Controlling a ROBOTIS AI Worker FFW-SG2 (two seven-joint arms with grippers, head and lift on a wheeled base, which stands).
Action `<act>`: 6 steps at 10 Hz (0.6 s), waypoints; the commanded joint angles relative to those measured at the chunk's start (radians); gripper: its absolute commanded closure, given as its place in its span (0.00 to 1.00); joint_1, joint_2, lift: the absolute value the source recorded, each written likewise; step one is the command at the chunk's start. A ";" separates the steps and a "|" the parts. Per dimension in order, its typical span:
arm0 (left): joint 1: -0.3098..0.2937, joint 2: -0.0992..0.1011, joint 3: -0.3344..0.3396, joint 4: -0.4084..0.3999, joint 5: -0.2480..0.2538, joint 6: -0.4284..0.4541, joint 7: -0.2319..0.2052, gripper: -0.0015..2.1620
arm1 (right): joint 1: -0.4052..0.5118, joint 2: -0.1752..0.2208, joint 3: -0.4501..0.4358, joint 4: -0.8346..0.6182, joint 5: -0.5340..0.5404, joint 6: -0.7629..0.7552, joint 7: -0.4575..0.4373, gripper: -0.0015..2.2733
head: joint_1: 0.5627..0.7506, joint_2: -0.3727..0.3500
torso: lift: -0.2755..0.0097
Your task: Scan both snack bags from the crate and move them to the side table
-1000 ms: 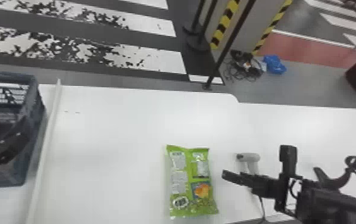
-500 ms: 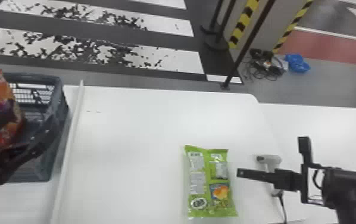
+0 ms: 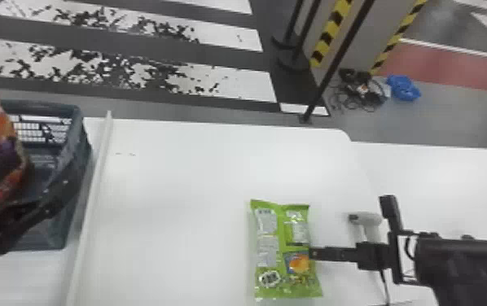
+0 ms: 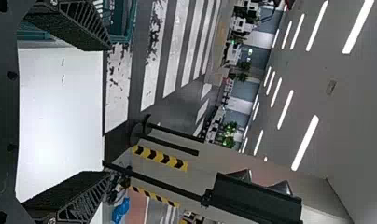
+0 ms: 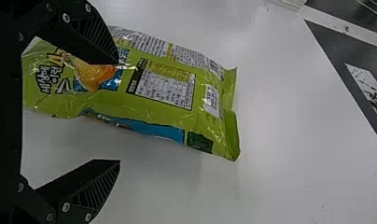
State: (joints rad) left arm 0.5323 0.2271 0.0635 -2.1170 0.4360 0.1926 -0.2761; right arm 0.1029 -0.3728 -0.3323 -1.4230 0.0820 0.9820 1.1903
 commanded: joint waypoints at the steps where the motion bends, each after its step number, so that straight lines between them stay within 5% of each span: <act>1: 0.002 -0.002 -0.001 0.000 -0.003 0.000 0.000 0.02 | 0.000 0.009 0.022 -0.001 -0.001 -0.001 0.000 0.08 | 0.70 0.17 | 0.86; 4: 0.000 0.002 -0.001 0.003 -0.002 0.000 0.000 0.02 | 0.001 0.023 0.050 -0.001 0.005 -0.007 -0.003 0.08 | 0.70 0.22 | 0.86; 5: 0.000 0.002 -0.001 0.005 -0.002 0.000 0.000 0.02 | 0.000 0.025 0.055 -0.001 0.013 -0.013 -0.006 0.22 | 0.70 0.23 | 0.86; 6: -0.002 0.003 -0.001 0.008 -0.002 0.000 0.000 0.02 | -0.002 0.026 0.061 -0.001 0.022 -0.019 -0.015 0.72 | 0.70 0.23 | 0.86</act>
State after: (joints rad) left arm 0.5314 0.2297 0.0629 -2.1106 0.4341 0.1926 -0.2761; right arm 0.1029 -0.3478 -0.2751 -1.4235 0.0977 0.9659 1.1753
